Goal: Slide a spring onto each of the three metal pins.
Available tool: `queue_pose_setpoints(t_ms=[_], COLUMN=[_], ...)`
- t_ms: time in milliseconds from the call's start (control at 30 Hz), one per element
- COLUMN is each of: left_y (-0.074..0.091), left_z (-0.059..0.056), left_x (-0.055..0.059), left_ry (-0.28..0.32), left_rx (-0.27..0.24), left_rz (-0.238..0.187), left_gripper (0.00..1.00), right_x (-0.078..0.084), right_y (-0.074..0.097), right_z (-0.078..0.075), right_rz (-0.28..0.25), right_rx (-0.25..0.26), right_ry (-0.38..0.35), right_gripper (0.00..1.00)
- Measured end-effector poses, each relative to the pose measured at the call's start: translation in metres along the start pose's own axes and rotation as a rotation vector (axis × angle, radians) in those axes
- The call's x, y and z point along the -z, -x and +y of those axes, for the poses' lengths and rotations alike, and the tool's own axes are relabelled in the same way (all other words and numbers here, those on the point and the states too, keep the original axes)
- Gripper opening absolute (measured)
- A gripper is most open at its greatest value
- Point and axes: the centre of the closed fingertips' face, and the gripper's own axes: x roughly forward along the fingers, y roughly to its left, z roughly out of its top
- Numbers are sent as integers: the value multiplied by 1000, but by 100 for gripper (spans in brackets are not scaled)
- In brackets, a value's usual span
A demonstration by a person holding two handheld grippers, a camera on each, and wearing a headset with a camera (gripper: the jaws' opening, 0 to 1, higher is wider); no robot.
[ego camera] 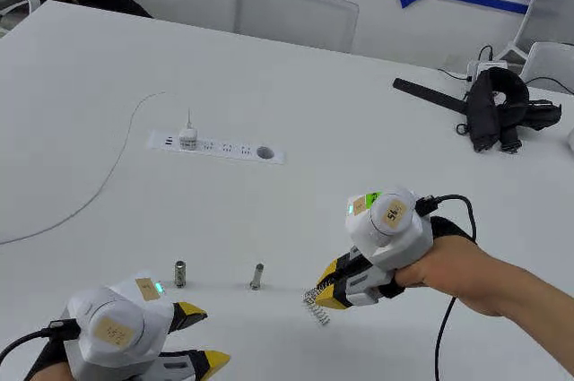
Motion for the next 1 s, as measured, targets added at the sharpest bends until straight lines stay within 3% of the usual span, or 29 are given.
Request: queue_pose_setpoints(t_ms=[433, 1000], left_y=[13, 26], left_z=[18, 29], left_x=[15, 20], left_ry=[55, 107], left_rx=[-72, -110], left_rz=[12, -2], left_gripper=[53, 63], right_x=[-14, -27], right_y=[-21, -47], right_z=[-16, -35], right_rz=[27, 57], right_rx=[-13, -38], right_ry=[19, 53], right_gripper=[13, 13])
